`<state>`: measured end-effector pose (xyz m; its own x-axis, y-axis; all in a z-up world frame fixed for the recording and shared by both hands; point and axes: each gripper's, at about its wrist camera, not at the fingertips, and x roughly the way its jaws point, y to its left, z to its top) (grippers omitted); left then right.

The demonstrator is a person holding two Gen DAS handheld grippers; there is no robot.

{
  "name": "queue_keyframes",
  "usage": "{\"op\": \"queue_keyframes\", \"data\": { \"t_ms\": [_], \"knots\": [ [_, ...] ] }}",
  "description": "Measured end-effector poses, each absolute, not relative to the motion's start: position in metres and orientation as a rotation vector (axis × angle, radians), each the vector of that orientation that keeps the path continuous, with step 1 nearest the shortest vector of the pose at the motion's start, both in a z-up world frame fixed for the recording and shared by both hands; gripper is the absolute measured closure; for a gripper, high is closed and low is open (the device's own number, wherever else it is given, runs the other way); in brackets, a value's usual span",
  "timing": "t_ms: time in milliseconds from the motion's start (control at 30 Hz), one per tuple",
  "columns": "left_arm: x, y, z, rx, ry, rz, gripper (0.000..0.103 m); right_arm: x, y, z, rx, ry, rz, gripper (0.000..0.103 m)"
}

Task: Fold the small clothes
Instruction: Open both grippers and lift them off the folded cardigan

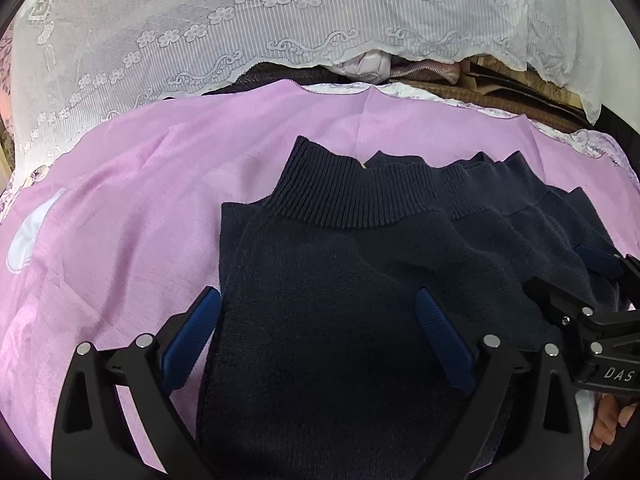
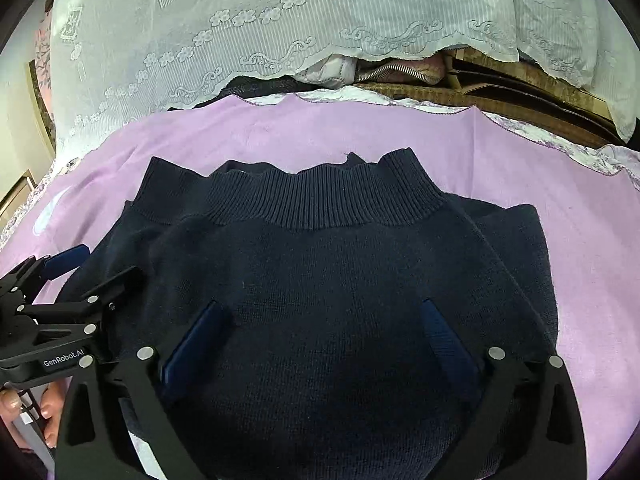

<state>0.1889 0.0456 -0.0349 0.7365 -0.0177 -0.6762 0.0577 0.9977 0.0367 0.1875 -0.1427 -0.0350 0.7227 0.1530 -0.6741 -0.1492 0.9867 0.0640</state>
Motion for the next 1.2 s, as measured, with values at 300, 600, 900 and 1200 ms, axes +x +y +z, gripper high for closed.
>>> {"op": "queue_keyframes", "data": {
  "t_ms": [300, 600, 900, 1200],
  "knots": [
    [0.186, 0.045, -0.032, 0.062, 0.719, -0.037, 0.008, 0.186, -0.143, -0.035, 0.009, 0.744, 0.167, 0.003],
    [0.175, 0.040, -0.024, 0.098, 0.655, -0.018, 0.008, 0.186, -0.144, -0.035, 0.017, 0.742, 0.171, 0.003],
    [0.173, 0.031, -0.022, 0.143, 0.638, -0.024, 0.008, 0.186, -0.144, -0.035, 0.018, 0.742, 0.172, 0.003],
    [0.174, 0.029, -0.024, 0.153, 0.655, -0.023, 0.008, 0.185, -0.144, -0.035, 0.019, 0.742, 0.172, 0.003]
  ]
}}
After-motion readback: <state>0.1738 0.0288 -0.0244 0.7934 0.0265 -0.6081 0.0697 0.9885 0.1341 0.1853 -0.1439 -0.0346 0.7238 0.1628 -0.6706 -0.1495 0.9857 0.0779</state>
